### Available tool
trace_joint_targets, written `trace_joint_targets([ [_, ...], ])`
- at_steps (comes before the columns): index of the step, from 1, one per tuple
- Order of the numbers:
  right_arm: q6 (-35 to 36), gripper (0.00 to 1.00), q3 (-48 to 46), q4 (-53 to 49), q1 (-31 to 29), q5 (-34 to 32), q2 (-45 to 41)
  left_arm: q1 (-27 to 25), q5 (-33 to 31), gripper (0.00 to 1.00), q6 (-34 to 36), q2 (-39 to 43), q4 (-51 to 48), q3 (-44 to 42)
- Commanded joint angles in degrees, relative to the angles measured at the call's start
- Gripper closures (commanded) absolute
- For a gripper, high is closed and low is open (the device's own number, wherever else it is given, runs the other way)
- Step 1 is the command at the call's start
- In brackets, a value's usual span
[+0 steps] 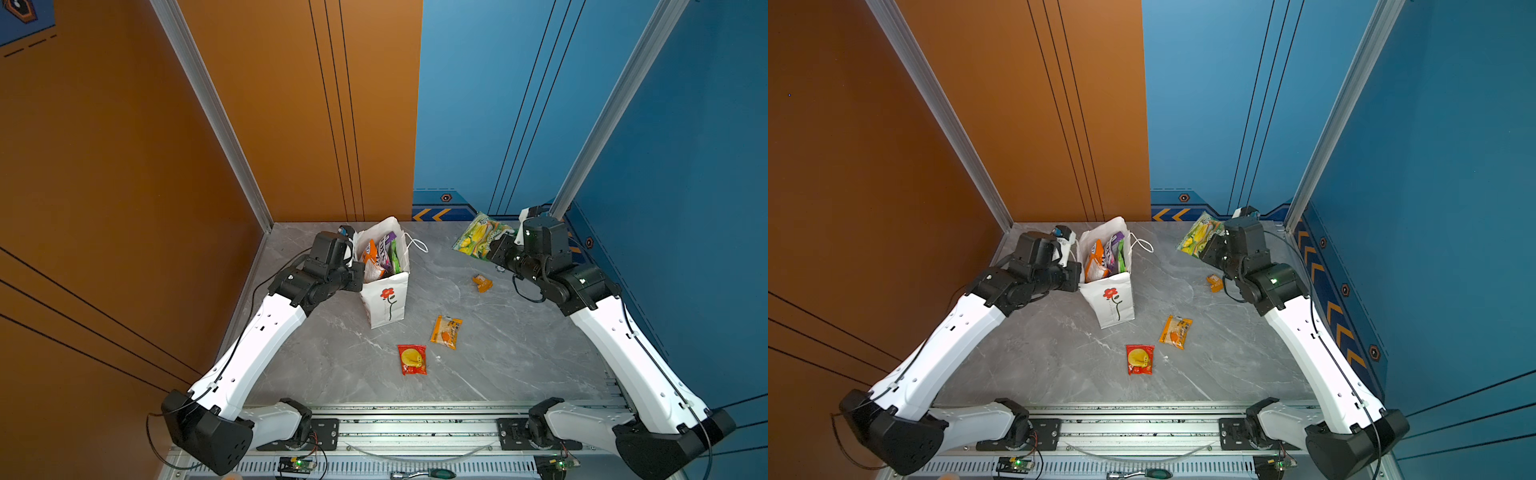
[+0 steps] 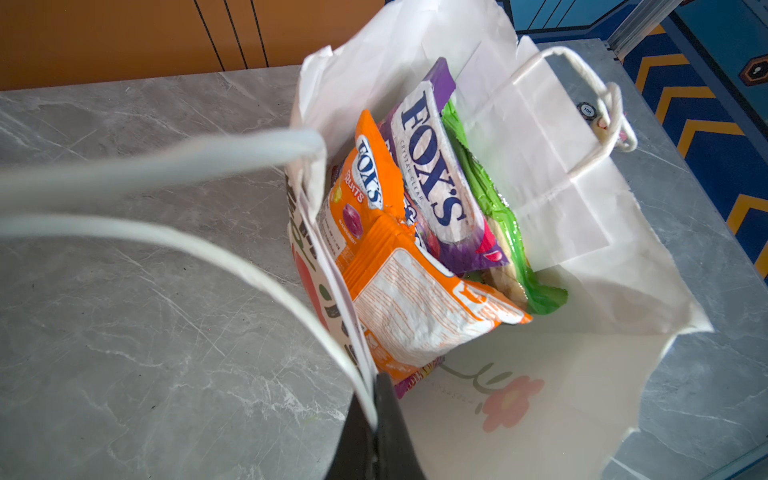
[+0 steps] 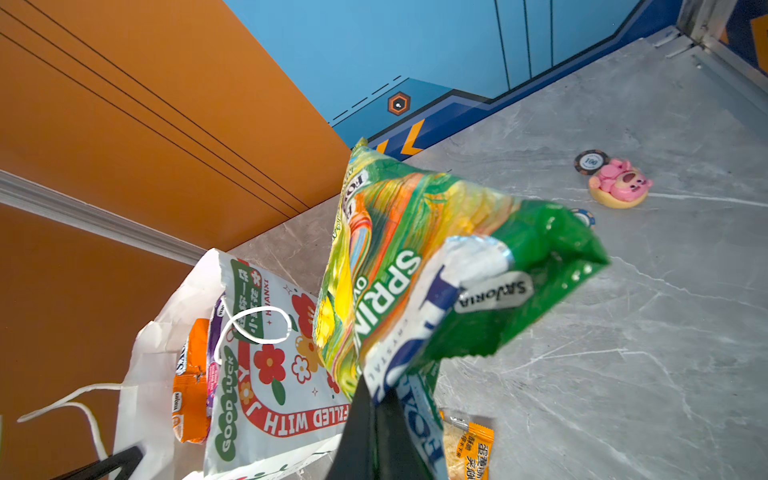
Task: Place the snacks into the paper bag
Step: 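Lift the Spring Tea pack with the right gripper over the paper bag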
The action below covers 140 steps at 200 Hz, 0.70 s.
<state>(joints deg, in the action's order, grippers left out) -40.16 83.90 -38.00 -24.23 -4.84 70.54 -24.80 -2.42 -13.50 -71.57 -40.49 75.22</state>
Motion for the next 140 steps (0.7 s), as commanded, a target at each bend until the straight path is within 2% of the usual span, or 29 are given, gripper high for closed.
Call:
trace_joint_targets([
  [1, 2.66, 1.0, 5.63, 2.73, -2.95, -2.05, 1.39, -0.12, -1.01, 1.0, 0.23, 1.2, 3.58, 0.37],
  [114, 11.16, 1.0, 26.25, -2.72, -15.5, -1.56, 16.6, -0.09, 0.11, 1.0, 0.31, 1.56, 3.66, 0.46],
  [119, 11.52, 1.0, 27.33, -3.45, -17.63, -1.69, 17.62, -0.14, 0.13, 1.0, 0.31, 1.69, 3.66, 0.52],
  [140, 13.02, 1.0, 30.49, -5.16, -20.21, -1.99, 21.17, -0.13, 0.02, 1.0, 0.31, 1.62, 3.75, 0.4],
])
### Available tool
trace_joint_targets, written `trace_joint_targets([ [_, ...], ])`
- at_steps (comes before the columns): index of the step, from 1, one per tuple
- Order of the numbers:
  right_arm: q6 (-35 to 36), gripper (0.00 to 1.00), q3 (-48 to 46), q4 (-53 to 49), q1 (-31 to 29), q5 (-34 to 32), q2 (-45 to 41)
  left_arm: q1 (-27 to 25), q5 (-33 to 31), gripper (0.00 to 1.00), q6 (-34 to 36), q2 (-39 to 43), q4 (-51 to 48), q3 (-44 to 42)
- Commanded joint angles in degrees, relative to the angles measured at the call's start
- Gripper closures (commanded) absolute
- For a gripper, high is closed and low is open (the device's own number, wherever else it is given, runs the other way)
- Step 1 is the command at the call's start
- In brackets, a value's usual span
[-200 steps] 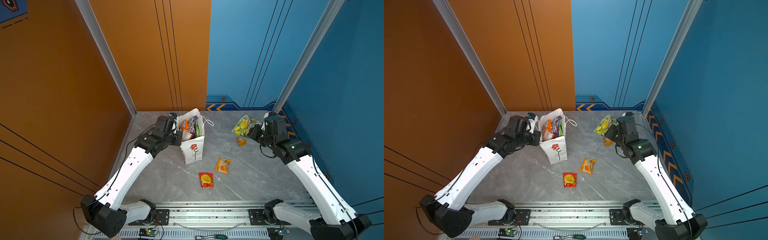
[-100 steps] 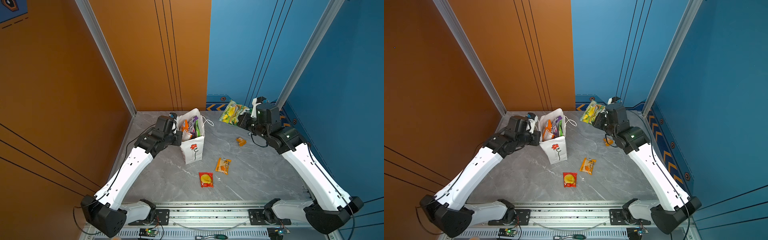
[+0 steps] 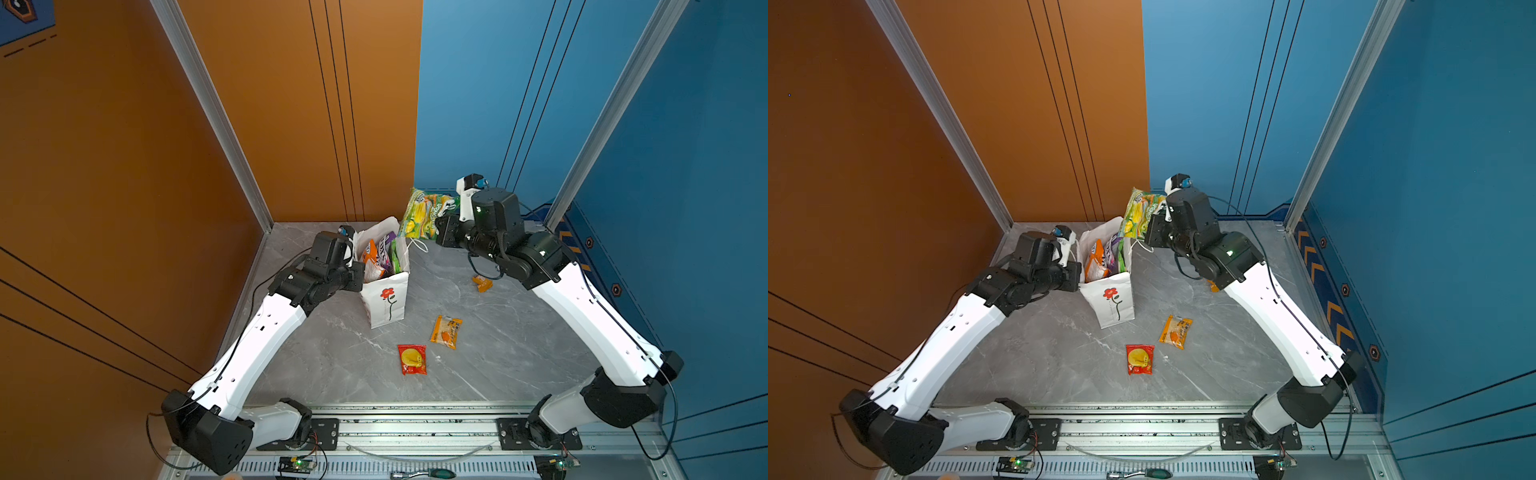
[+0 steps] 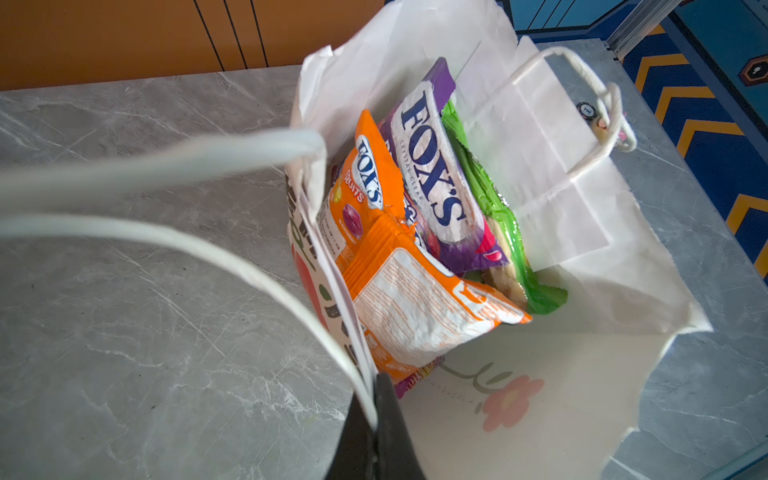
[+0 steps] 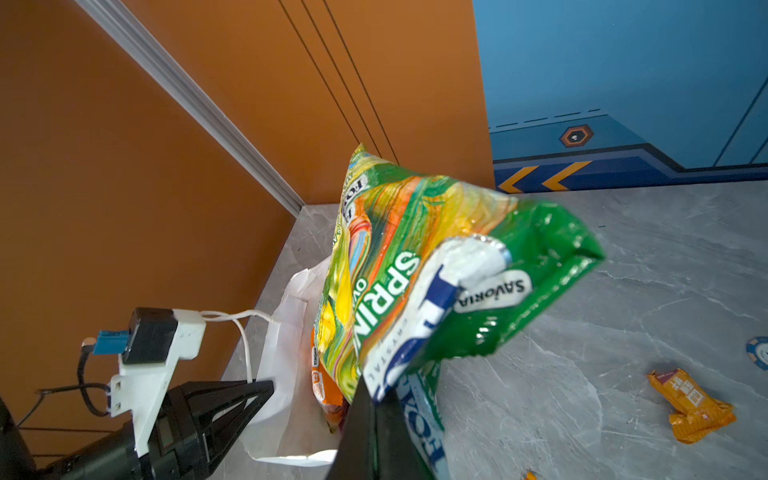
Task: Place the snacks into the paper bag
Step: 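Lift the Spring Tea pack with the right gripper over the paper bag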
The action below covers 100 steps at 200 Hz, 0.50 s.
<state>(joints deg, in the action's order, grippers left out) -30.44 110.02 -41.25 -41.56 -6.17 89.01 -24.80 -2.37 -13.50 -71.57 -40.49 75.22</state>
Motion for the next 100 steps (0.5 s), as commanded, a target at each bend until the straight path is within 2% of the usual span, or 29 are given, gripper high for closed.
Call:
trace_joint_targets([
  [1, 3.33, 1.0, 4.48, -1.95, -2.94, -0.67, 2.85, -0.1, -0.01, 1.0, 0.31, 1.61, 3.75, 0.43],
  [100, 7.92, 1.0, 19.39, -12.43, -9.26, -3.3, 16.43, -0.34, 1.13, 1.0, 0.31, 1.87, 4.11, 0.27],
])
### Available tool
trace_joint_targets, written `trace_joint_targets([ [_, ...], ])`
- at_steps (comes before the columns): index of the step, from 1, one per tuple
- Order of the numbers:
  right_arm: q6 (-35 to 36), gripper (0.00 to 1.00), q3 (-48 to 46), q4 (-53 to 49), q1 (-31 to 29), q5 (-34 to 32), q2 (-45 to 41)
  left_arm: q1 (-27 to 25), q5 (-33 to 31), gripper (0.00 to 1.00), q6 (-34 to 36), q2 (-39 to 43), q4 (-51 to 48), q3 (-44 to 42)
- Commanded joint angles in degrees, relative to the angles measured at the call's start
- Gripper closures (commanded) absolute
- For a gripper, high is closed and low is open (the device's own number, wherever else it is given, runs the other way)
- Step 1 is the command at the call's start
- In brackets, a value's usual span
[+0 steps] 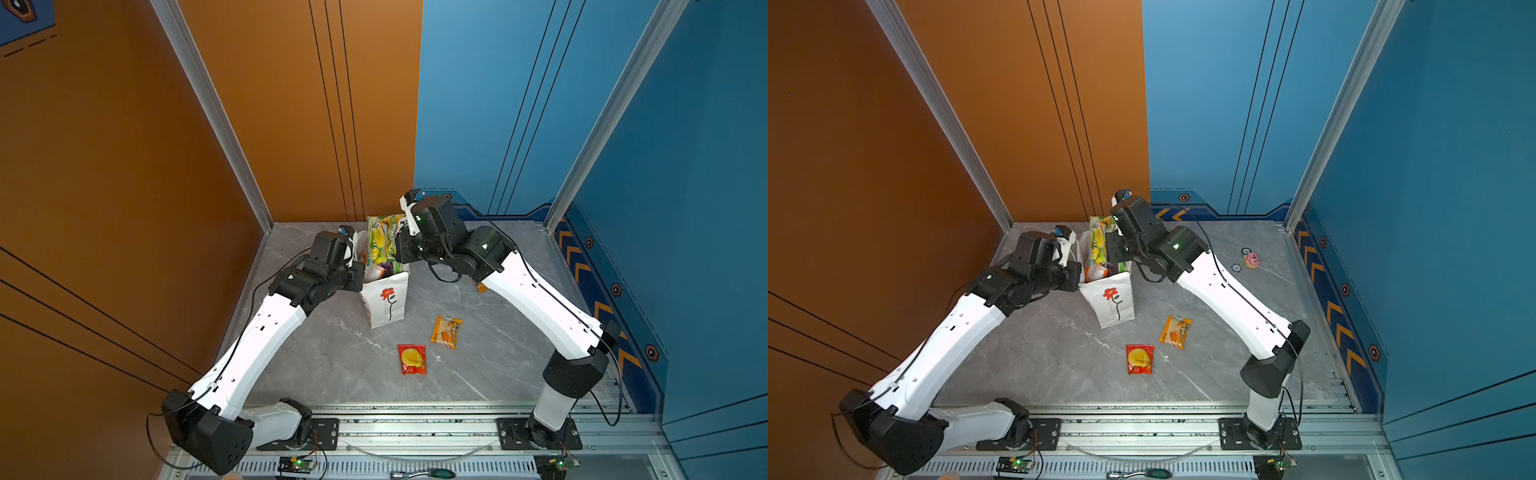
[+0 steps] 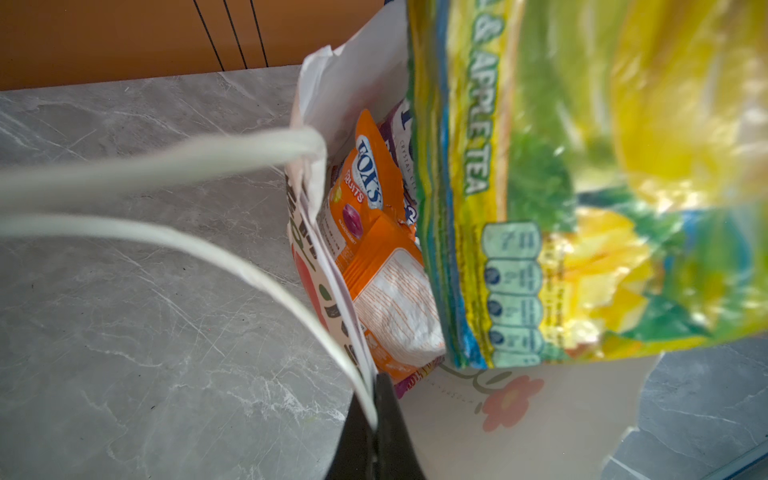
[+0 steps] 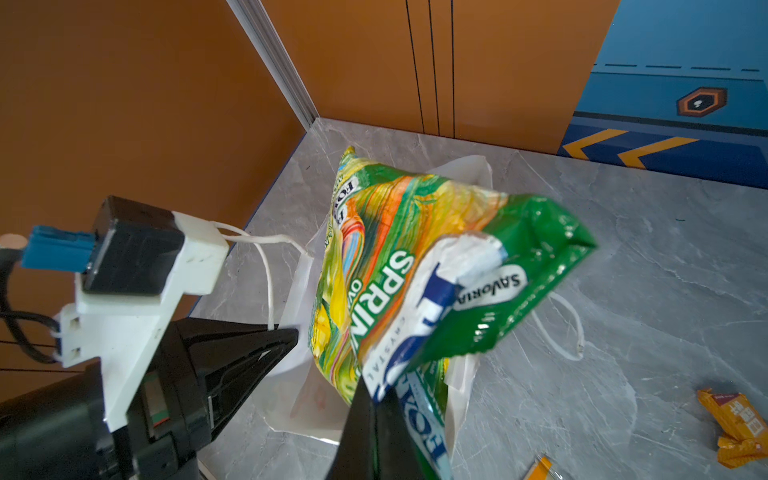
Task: Place the snacks into the paper bag
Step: 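Lower the green Spring Tea pack into the paper bag held by the left gripper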
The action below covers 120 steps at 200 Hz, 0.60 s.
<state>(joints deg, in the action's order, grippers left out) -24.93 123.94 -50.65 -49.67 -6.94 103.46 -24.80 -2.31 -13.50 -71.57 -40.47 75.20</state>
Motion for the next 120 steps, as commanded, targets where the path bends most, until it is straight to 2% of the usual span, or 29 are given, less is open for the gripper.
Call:
trace_joint_targets([
  [1, 2.38, 1.0, 5.67, -3.17, -1.18, -2.54, 2.13, -0.34, 1.07, 1.0, 0.31, 1.87, 4.08, 0.3],
  [36, 2.22, 1.0, 11.08, -8.32, -1.6, -0.74, 6.6, -0.42, 1.31, 1.0, 0.53, 2.29, 4.09, 0.3],
  [59, 2.38, 1.0, 14.86, -12.44, -2.36, -3.07, 8.87, -0.38, 2.26, 1.0, 0.66, 2.42, 4.19, 0.42],
  [120, 4.0, 1.0, 16.58, -13.17, -3.58, -1.87, 10.27, -0.47, 3.71, 1.0, 0.88, 1.7, 4.35, 0.48],
])
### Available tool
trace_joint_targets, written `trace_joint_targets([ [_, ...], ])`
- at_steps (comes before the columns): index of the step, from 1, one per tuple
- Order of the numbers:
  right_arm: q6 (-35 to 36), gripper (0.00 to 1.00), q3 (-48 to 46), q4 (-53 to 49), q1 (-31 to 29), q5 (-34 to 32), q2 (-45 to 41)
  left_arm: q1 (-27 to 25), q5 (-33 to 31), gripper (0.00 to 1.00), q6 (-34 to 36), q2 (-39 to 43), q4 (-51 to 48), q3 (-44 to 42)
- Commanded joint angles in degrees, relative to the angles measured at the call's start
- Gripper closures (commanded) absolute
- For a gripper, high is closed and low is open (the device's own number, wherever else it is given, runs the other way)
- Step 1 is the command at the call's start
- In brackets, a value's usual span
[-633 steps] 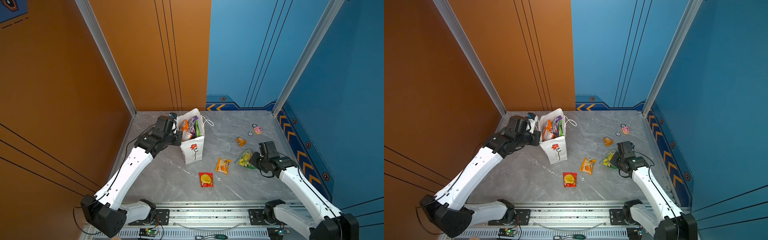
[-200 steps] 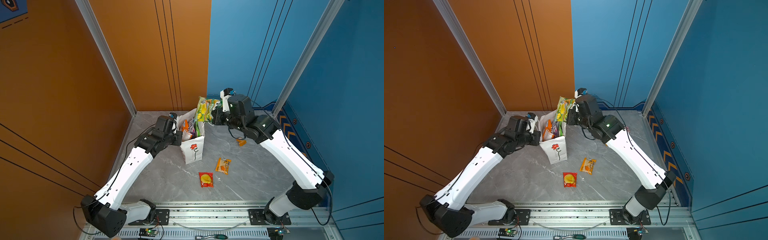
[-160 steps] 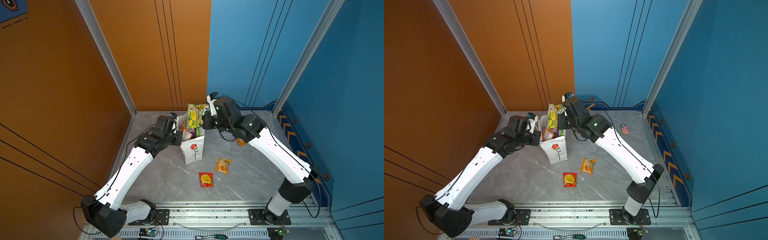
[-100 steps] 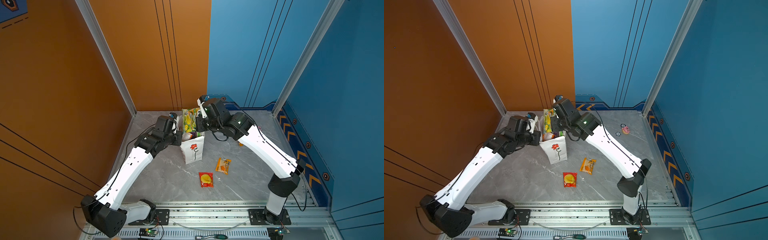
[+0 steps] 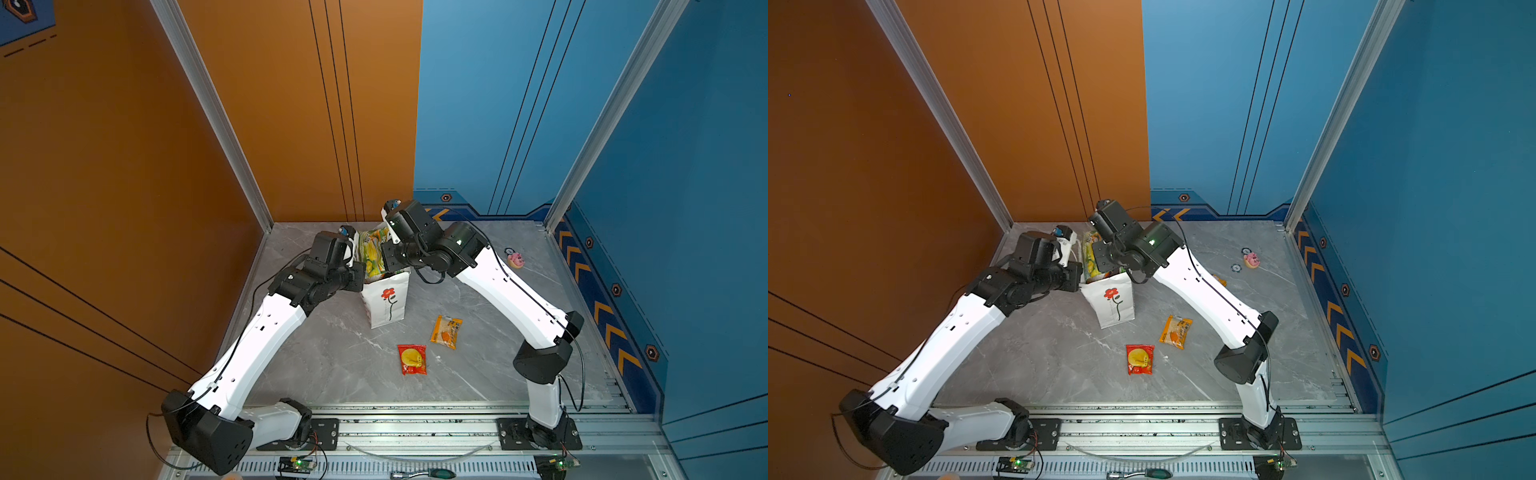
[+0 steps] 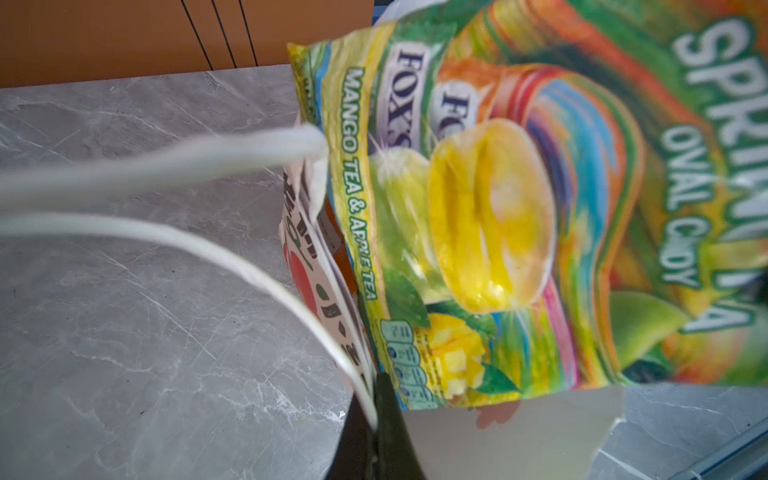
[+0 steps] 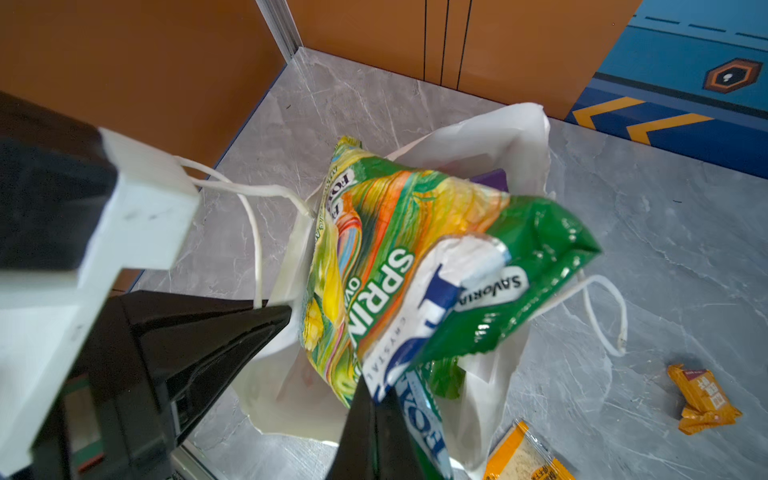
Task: Place the snacks into the paper bag
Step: 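Lower the green Spring Tea pack into the paper bag held by the left gripper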
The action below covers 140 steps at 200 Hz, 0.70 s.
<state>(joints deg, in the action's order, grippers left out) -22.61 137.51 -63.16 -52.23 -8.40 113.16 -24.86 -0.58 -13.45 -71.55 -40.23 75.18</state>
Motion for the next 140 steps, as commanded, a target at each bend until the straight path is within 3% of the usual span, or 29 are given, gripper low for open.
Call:
trace_joint_targets([
  [1, 1.64, 1.0, 3.01, -0.66, -1.1, -0.48, 0.65, -0.38, 1.99, 1.0, 0.86, 1.68, 4.15, 0.5],
  [57, -1.38, 1.0, 3.13, -1.45, -1.57, 0.26, 2.06, -0.84, 1.94, 1.0, 0.97, 2.2, 4.28, 0.32],
  [106, -4.75, 1.0, 2.41, -5.04, -0.86, -9.49, 0.07, -0.98, 0.61, 1.0, 0.71, 2.37, 4.28, 0.23],
  [140, -5.06, 1.0, 3.17, -5.15, -1.26, -9.66, 0.68, -0.93, 0.63, 1.0, 0.54, 2.49, 4.35, 0.23],
])
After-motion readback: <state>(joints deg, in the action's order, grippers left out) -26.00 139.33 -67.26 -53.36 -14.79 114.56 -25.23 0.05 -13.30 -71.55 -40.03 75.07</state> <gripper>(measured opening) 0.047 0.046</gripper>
